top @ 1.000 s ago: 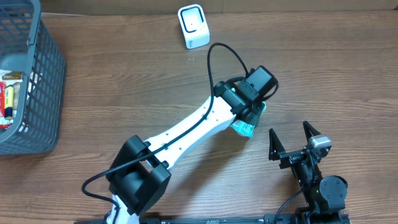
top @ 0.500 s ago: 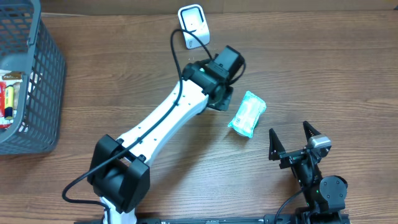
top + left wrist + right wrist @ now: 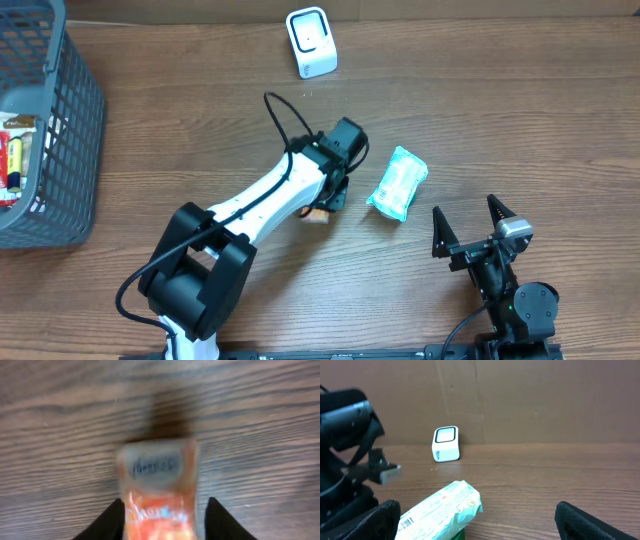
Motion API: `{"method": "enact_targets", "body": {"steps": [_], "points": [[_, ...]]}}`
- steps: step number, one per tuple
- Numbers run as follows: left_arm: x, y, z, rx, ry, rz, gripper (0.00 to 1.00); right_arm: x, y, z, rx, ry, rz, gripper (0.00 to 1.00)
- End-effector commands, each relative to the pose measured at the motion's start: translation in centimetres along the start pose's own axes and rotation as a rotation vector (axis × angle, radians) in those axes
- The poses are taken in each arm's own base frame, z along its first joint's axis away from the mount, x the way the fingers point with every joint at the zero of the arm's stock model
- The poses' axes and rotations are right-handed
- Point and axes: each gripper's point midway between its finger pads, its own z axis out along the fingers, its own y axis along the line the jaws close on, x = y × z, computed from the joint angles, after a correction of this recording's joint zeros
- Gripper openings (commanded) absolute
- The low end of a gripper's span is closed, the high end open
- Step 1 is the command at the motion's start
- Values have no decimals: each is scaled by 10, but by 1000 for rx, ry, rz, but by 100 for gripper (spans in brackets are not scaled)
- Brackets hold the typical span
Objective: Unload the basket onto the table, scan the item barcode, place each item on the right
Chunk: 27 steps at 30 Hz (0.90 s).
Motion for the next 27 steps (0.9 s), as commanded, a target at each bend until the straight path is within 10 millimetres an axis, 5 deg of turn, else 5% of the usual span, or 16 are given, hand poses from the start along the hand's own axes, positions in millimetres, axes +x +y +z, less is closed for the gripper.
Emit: {"method": "enact_targets", "body": {"steps": [1, 3, 6, 14, 19, 27], "points": [[0, 2, -2, -1, -19, -30, 47, 2, -3, 0, 13, -3, -6, 100], [0, -1, -2, 15, -20, -30, 77, 2, -3, 0, 13, -3, -6, 100], [-5, -7, -6, 47, -25, -29, 88, 2, -3, 0, 13, -3, -6, 100], [-61, -11, -88, 137, -133, -8, 95, 2, -3, 0, 13, -3, -6, 100], [-73, -39, -129, 270, -184, 170, 100, 2, -3, 0, 13, -3, -6, 100], [-66, -78, -117, 343, -195, 267, 100, 2, -3, 0, 13, -3, -6, 100]]}}
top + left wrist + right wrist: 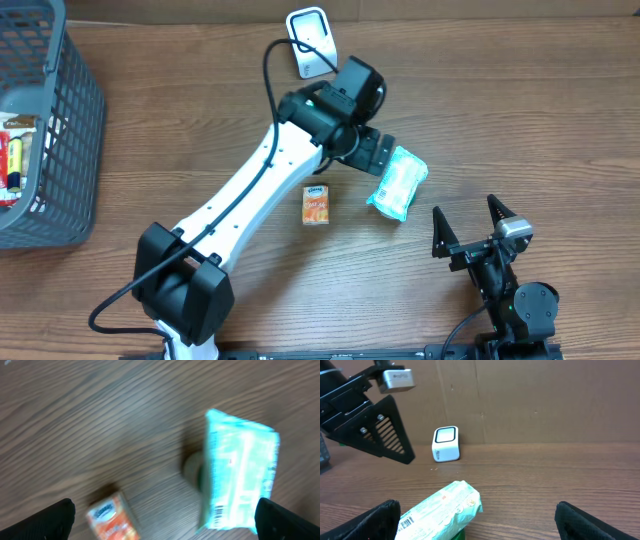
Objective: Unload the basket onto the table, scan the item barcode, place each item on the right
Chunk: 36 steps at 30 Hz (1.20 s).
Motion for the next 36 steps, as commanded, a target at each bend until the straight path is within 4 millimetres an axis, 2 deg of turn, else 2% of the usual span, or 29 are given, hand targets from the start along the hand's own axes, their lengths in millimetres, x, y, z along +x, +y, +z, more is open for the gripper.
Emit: {"method": "enact_targets", "body": {"steps": [1, 4, 8, 14, 18, 20, 24, 27, 29, 35, 36], "points": [[12, -20, 14, 54, 31, 74, 100, 2, -3, 0, 13, -3, -7, 100], [17, -34, 23, 66, 38, 104, 99, 2, -3, 0, 13, -3, -7, 100], [25, -50, 35, 72, 58, 136, 94, 2, -3, 0, 13, -3, -7, 100], [42, -65, 60, 70, 119, 170, 100, 2, -3, 0, 13, -3, -7, 100], [47, -69, 78, 70, 138, 179, 99, 2, -3, 0, 13, -3, -7, 100], [48, -68, 83, 68, 144, 179, 93, 2, -3, 0, 13, -3, -7, 100], [49, -67, 86, 66, 148, 178, 75, 2, -3, 0, 13, -3, -7, 100], [47, -68, 86, 69, 139, 178, 68, 2, -3, 0, 13, -3, -7, 100], [46, -69, 86, 71, 134, 179, 61, 2, -3, 0, 13, -3, -7, 100], [36, -72, 77, 81, 103, 180, 54, 2, -3, 0, 13, -3, -7, 100], [32, -74, 71, 85, 87, 180, 49, 2, -3, 0, 13, -3, -7, 100]]}}
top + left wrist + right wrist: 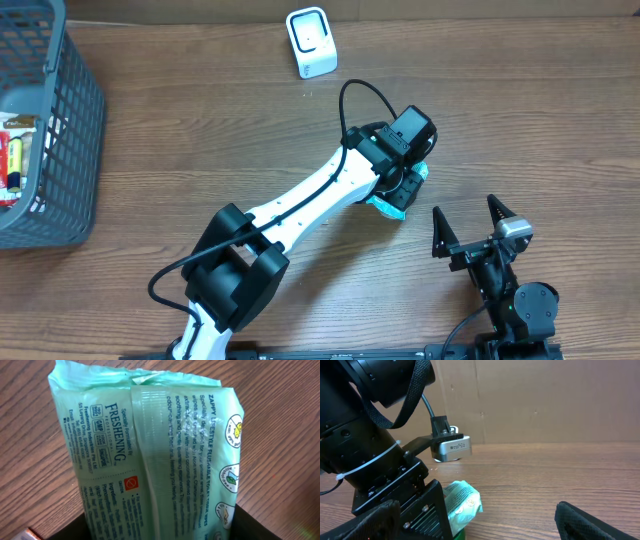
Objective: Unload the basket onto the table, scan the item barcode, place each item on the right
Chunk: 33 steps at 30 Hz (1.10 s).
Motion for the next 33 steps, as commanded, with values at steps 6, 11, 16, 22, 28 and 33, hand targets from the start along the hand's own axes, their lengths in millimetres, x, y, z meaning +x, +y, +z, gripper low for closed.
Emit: {"method": "enact_targets", "body": {"steps": [6, 11, 16, 22, 28, 33], "points": [[-24, -6, -33, 24, -97, -5, 40, 2, -3, 0, 13, -3, -6, 100], [-33, 8, -50, 20, -136, -70, 39, 2, -3, 0, 13, -3, -6, 100], [-38, 34, -68, 4, -165, -156, 38, 2, -3, 0, 13, -3, -6, 100], [-19, 66, -69, -35, -90, -266, 36, 2, -3, 0, 13, -3, -6, 100], [7, 85, -54, -154, -21, -296, 36, 2, -3, 0, 13, -3, -6, 100], [26, 87, -29, -179, 7, -355, 37, 2, -3, 0, 13, -3, -6, 100]]}}
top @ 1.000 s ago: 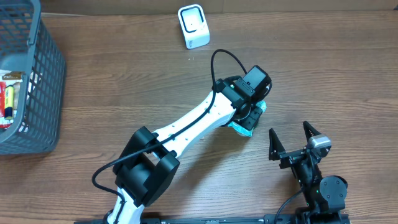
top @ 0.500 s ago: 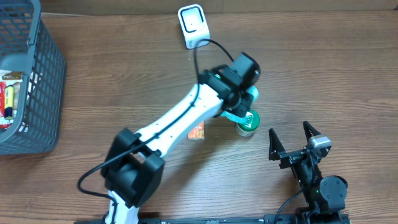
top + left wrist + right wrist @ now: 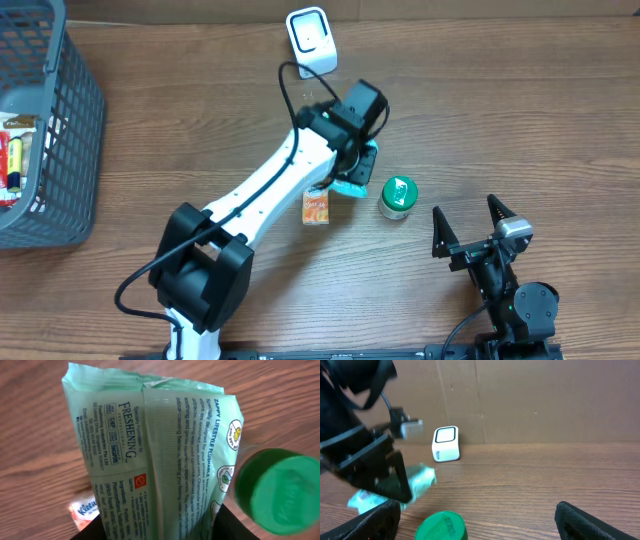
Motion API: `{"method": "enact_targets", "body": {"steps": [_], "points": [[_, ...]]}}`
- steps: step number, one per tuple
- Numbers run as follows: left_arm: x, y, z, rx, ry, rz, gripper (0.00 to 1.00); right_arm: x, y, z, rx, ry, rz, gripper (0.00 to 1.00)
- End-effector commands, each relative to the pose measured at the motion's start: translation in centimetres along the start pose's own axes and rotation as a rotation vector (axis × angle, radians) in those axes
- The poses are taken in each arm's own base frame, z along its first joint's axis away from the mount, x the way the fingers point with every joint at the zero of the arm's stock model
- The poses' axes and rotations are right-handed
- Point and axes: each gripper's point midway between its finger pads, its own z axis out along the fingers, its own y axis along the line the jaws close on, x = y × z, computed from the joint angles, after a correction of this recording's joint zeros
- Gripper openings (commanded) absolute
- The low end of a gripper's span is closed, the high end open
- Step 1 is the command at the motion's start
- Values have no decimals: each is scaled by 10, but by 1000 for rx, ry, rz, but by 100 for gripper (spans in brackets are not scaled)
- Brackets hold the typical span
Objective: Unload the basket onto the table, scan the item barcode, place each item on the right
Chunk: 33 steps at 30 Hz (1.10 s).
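Note:
A pale green wipes pack fills the left wrist view, printed back side up, with my left gripper shut on its lower end. Overhead, the pack hangs off the table just under the left gripper, between the white scanner and the front edge. No barcode is legible on the pack. The right wrist view has the pack blurred at left and the scanner at the back. My right gripper rests open near the front edge, holding nothing.
A green-lidded jar stands just right of the pack. An orange Kleenex pack lies by the left arm. A grey basket with several items sits at the far left. A cardboard wall closes the back.
The left gripper, then down around the wipes pack on the table, now holds it lifted and further left and back. The green-lidded jar that the pack covered now shows.
First the left gripper was low around the orange Kleenex pack. Then it stood open above the wipes pack, with the Kleenex lying free on the table. Then it was down around the wipes pack, and now it holds that pack up. The right arm stayed put.

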Motion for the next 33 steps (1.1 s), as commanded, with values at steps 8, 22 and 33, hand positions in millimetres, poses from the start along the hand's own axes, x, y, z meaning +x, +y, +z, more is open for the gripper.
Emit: {"method": "enact_targets", "body": {"steps": [8, 22, 33], "points": [[45, 2, 36, -14, 73, -165, 37, 2, -3, 0, 13, -3, -7, 100], [53, -13, 43, -5, 64, -249, 47, 2, -3, 0, 13, -3, -7, 100], [15, -11, 9, 29, -14, -255, 70, 2, -3, 0, 13, -3, -7, 100]]}}
